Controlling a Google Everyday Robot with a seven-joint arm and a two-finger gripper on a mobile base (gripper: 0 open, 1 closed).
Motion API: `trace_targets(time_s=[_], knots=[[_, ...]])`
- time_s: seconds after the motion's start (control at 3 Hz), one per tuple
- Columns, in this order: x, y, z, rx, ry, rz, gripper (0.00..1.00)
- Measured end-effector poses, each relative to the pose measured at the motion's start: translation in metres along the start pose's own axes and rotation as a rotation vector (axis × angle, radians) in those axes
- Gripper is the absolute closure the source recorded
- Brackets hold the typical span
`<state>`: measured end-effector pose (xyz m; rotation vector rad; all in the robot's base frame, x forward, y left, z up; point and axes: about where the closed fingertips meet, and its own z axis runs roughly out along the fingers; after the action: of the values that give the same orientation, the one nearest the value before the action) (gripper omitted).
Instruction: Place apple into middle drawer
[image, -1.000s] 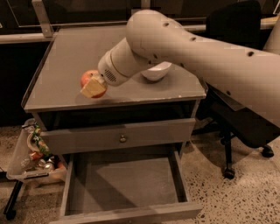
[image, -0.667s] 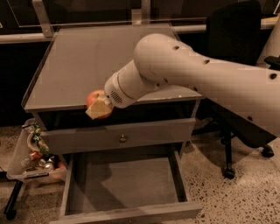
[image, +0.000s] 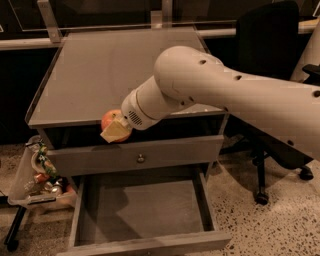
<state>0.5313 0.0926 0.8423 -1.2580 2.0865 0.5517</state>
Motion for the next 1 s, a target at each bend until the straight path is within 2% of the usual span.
trace_targets(time_s=[0.33,0.67,1.0], knots=[[0.020,0.017,-0.012,0.033,-0.001,0.073,1.00],[0.079,0.038,-0.006,0.057,0.031,0.206,1.00],[0.156,0.066,0.024,0.005,0.091,0.345,1.00]])
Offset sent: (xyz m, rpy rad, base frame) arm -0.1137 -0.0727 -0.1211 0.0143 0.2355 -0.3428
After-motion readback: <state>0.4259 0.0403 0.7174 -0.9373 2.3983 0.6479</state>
